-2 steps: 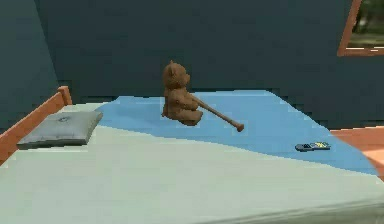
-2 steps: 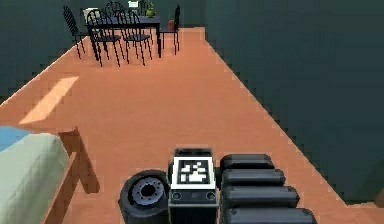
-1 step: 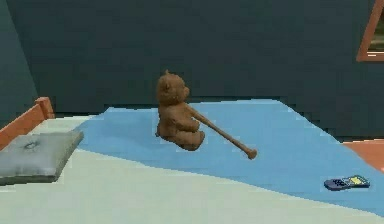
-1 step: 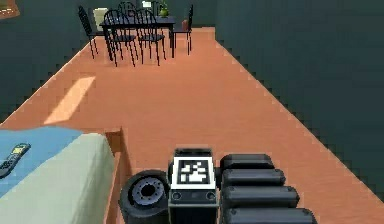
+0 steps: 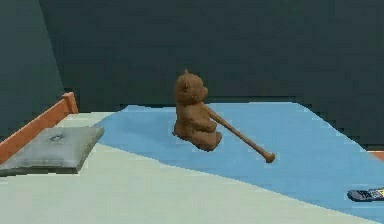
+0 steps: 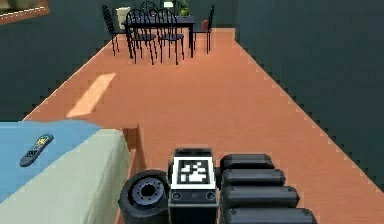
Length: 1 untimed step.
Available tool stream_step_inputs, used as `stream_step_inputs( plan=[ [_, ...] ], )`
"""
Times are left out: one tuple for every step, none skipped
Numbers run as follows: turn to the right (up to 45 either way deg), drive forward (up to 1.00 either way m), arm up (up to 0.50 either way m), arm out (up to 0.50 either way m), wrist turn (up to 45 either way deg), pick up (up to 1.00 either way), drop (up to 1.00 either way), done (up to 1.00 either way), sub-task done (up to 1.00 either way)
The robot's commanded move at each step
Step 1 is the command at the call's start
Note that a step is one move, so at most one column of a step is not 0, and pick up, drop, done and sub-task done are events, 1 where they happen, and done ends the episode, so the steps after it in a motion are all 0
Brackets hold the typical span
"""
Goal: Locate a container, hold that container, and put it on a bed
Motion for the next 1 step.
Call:
stream_step_inputs(
  plan=[
    [3.0,0.0,0.0,0.0,0.0,0.0,0.0,0.0,0.0]
  ],
)
